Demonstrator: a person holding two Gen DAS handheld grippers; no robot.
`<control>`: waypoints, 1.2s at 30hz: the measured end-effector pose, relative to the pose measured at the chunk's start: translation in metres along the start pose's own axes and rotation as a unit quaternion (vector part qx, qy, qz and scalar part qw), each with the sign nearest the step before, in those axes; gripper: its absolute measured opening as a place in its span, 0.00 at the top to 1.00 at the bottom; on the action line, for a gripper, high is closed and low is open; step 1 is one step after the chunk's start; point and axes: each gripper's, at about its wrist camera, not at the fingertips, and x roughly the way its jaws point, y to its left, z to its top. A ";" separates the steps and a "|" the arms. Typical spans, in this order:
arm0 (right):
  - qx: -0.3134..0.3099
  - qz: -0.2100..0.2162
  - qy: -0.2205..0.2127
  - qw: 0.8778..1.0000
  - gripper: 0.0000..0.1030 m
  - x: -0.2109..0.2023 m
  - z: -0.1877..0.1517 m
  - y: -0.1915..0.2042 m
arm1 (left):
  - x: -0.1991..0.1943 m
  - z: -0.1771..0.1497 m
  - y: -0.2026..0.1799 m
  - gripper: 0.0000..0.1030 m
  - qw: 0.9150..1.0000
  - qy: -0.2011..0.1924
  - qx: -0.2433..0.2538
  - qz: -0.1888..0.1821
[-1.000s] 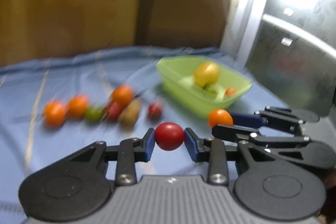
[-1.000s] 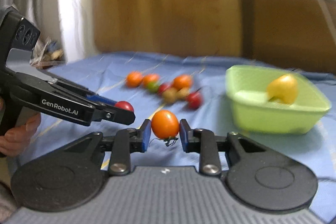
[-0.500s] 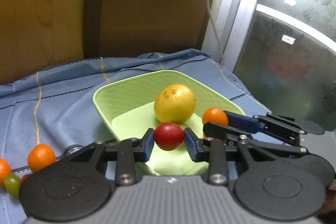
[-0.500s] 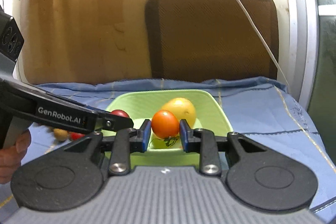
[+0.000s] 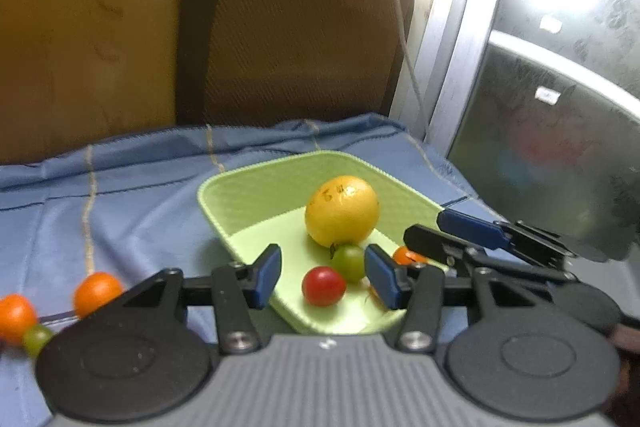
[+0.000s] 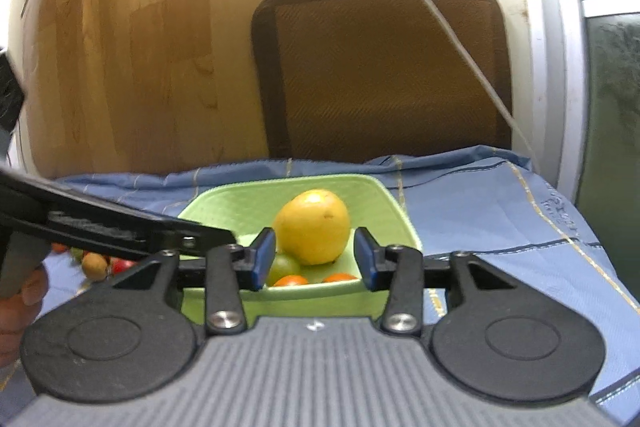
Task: Organize fruits
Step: 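Lower both tomatoes into the green basket and open both grippers, then grasp a mandarin with the left gripper while the right grasps another mandarin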
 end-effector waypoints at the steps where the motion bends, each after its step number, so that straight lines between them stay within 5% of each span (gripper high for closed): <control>1: 0.003 -0.002 -0.004 1.000 0.55 -0.002 0.000 -0.001 | -0.010 -0.003 0.002 0.51 1.000 -0.006 0.003 0.007; 7: 0.012 -0.015 -0.031 0.999 0.56 -0.015 0.001 0.002 | -0.065 -0.031 0.031 0.49 0.999 -0.014 -0.017 0.034; 18: 0.020 0.020 -0.067 0.997 0.56 -0.046 -0.003 0.044 | -0.120 -0.098 0.108 0.49 0.985 0.009 -0.072 0.155; 27: -0.014 0.092 -0.012 0.996 0.56 -0.031 -0.012 0.104 | -0.132 -0.104 0.117 0.48 0.985 -0.018 -0.093 0.144; 36: -0.035 0.113 0.055 0.991 0.56 -0.010 -0.022 0.127 | -0.137 -0.106 0.122 0.48 0.986 -0.024 -0.105 0.128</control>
